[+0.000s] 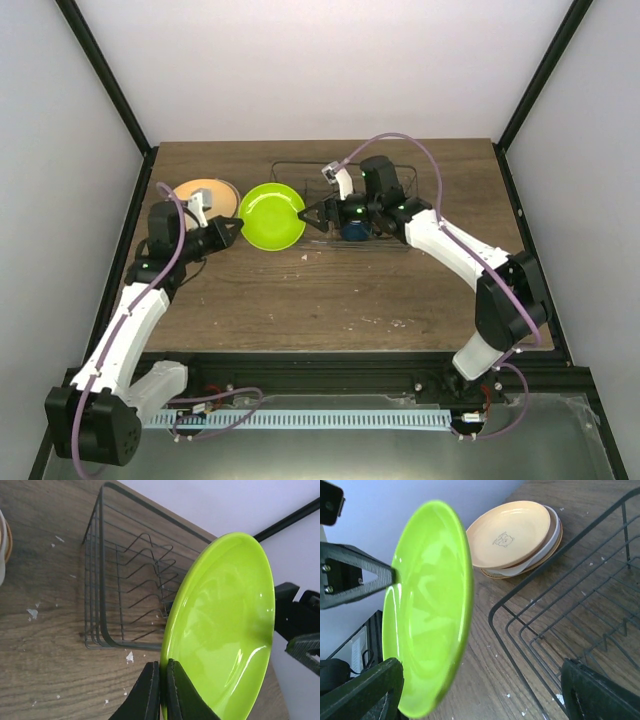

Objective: Load the mixed dishes into the dish rack

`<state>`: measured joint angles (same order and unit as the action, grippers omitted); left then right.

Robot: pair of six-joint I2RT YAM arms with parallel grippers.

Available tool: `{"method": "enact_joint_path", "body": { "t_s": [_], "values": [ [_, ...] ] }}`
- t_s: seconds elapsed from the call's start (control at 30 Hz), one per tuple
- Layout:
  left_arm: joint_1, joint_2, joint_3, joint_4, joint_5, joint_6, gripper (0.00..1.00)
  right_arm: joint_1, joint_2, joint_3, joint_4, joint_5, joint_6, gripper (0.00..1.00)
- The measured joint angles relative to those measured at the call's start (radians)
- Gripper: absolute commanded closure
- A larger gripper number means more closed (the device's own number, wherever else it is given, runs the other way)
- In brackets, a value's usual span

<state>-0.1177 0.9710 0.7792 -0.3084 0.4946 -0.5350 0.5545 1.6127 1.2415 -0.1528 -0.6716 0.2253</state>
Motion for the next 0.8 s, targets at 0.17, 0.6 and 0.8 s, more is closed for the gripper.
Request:
{"method": "enact_joint_path", "body": {
  "t_s": [0.17,0.6,0.8],
  "values": [
    [-0.055,-0.002,-0.027,0.008,-0.018,-0.005,1.0,0.002,0.011,0.014,0.021,-0.011,0.0,0.2],
    [-0.145,0.021,-0.05,0.079,-0.021,-0.046,1.0,0.025,0.097,0.036,0.057,-0.074,0.019,0.83],
    [-0.148,0.045,-0.056,0.079,-0.042,-0.025,0.99,0.025,0.086,0.057,0.04,-0.093,0.029,0.99]
  ]
}}
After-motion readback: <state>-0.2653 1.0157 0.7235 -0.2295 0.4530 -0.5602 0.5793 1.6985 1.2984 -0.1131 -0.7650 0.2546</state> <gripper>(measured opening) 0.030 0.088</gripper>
